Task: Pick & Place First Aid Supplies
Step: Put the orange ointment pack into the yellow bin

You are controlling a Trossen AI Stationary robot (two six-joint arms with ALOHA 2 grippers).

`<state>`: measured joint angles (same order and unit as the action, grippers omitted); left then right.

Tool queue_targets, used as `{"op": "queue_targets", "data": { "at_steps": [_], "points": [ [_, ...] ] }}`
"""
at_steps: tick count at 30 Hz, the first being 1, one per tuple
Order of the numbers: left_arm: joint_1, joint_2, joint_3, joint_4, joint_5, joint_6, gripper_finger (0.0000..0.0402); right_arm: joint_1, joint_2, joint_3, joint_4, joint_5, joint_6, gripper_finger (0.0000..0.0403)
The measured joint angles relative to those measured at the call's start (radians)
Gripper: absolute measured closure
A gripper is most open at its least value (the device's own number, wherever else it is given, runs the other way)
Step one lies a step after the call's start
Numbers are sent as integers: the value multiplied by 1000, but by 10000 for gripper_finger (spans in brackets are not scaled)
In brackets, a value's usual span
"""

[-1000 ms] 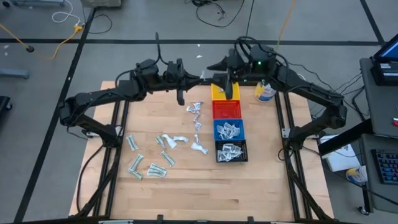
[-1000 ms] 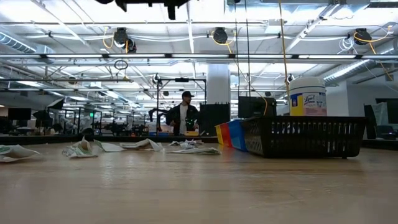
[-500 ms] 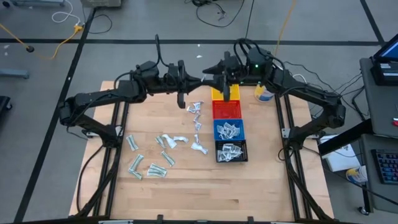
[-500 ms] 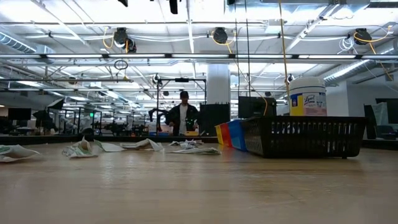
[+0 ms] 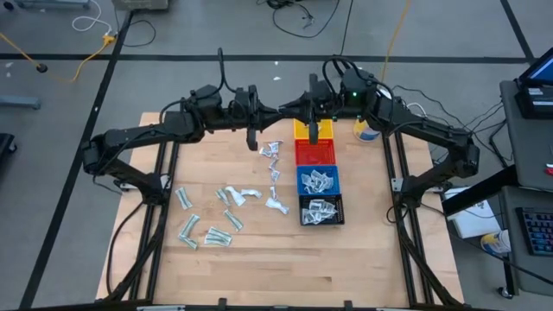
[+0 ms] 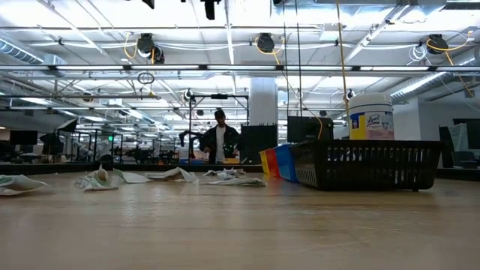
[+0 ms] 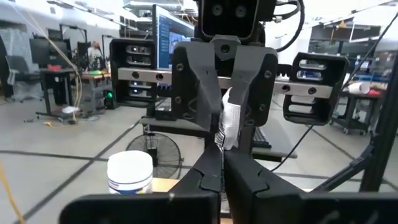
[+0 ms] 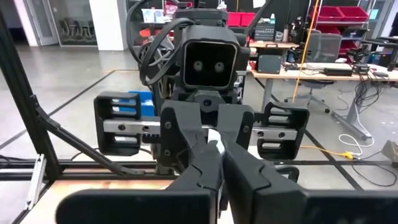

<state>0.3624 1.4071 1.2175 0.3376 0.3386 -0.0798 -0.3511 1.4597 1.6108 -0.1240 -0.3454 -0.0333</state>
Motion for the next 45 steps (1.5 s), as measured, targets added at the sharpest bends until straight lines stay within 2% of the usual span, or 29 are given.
{"op": "queue_targets", "data": {
  "at_steps": [3, 7, 12, 17, 26, 37, 45],
  "points": [
    [1, 0, 0, -17, -4, -74, 369, -2, -3, 0, -17, 0, -13, 400],
    [15, -1, 0, -31, 27, -133, 318, -32, -20, 0, -72, -3, -42, 401],
    [20, -2, 0, -44, 84, -187, 255, -94, -29, 0, -212, -54, -73, 402],
    [20, -2, 0, -51, 101, -221, 220, -152, -26, 37, -386, -69, -135, 402],
    [19, -2, 0, -55, 108, -244, 209, -178, 70, 135, -738, -76, -240, 402],
    [19, -2, 0, -48, 109, -243, 208, -157, 202, 135, -950, 55, -356, 403],
    [19, -2, 0, -44, 133, -244, 208, -138, 301, 134, -1017, 86, -437, 403]
  ]
}}
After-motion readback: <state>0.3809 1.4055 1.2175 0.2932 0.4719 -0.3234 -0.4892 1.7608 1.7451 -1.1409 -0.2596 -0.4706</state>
